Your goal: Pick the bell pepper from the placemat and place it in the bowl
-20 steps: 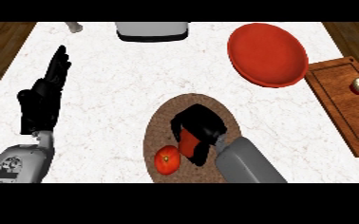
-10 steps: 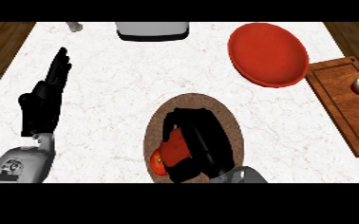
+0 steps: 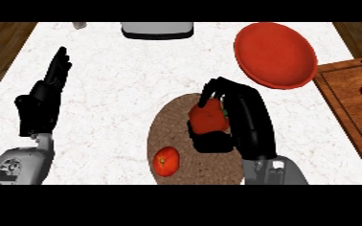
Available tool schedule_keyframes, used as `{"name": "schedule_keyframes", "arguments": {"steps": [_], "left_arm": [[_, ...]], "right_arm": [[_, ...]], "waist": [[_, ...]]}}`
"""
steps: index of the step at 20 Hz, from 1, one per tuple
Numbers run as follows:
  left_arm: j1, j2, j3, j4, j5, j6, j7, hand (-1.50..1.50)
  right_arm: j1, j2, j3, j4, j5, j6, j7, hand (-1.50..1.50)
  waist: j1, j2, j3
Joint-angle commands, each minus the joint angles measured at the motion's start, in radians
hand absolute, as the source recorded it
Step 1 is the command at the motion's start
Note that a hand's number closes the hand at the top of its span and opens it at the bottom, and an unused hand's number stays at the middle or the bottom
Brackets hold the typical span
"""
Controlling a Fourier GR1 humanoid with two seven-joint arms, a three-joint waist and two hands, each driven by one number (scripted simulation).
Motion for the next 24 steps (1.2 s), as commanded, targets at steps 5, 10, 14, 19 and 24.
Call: {"name": "schedule_keyframes", "arguments": {"steps": [5,10,14,19,24], "left_arm": [[-0.039,-0.041,-0.020,-0.001,-0.039,0.015,0.028,0.00],[-0.049,-0.044,-0.019,0.000,-0.042,0.000,0.050,0.00],[-0.043,0.000,0.024,-0.007,-0.006,-0.053,0.035,0.00],[-0.041,-0.067,-0.042,-0.039,-0.068,0.007,0.045,0.00],[-0.035,-0.069,-0.040,-0.066,-0.072,0.004,0.059,0.00]], "right_arm": [[-0.099,-0.099,-0.341,0.230,-0.158,-0.100,-0.276,1.50],[-0.277,-0.147,-0.457,0.500,-0.158,-0.152,-0.385,1.50],[-0.295,-0.221,-0.531,0.698,-0.147,-0.228,-0.535,1.50],[-0.389,-0.307,-0.570,0.980,-0.051,-0.342,-0.642,1.50],[-0.520,-0.338,-0.632,1.266,-0.040,-0.458,-0.748,1.50]], "waist": [[0.008,0.006,0.001],[0.019,0.007,0.001],[0.023,0.008,0.001],[0.045,0.017,0.002],[0.058,0.019,0.002]]}}
